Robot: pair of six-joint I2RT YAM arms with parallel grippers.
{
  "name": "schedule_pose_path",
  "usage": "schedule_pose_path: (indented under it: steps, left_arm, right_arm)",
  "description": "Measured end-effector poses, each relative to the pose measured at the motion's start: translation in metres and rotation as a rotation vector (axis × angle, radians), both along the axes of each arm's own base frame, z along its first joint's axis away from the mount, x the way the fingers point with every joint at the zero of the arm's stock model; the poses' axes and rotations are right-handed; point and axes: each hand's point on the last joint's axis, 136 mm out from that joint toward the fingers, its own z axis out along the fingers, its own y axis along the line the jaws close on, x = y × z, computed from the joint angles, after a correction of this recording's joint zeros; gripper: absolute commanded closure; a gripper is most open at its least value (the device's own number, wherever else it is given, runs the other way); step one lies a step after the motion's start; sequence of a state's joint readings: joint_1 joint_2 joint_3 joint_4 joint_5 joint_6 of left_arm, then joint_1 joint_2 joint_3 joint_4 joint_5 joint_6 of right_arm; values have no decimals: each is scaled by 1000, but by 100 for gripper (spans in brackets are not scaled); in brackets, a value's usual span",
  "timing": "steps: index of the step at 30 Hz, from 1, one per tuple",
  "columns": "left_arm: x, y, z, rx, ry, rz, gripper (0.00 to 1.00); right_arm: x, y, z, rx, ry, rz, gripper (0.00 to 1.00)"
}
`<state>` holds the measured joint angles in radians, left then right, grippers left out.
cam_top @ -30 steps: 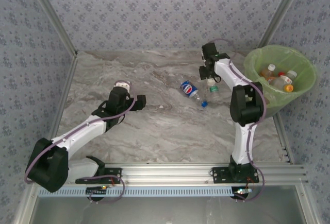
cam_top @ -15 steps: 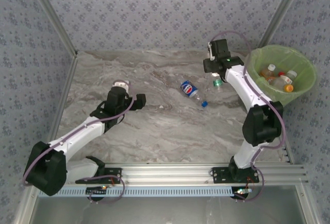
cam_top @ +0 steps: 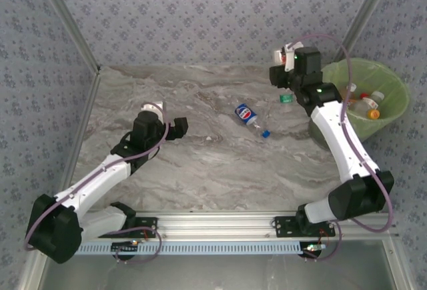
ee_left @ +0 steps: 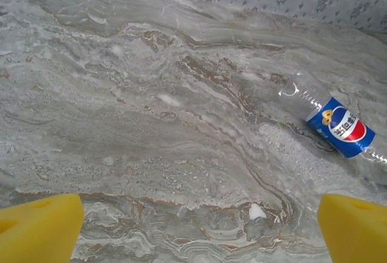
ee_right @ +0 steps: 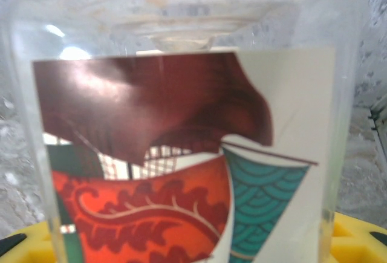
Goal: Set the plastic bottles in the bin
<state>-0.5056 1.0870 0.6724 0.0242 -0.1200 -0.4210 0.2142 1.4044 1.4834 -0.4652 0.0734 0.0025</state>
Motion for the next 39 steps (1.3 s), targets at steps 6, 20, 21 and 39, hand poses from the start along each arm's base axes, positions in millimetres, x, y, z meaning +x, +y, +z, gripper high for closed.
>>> schedule_pose_path:
  steps: [6,20,21,39]
  left_arm:
    - [-2,2,11,-18,-27,3,1]
    - [-4,4,20,-27,-50,10,1]
    - [-4,4,20,-27,-51,12,1]
    - [-2,3,14,-25,-34,15,1]
  right_arm:
    - [-15,-28,44,53,-116,-19,100]
    - [-45,-140,97,140,-289,-225,100]
    - [-48,-146,99,137,-300,-243,100]
    - [-18,-228,26,154,-258,-466,92]
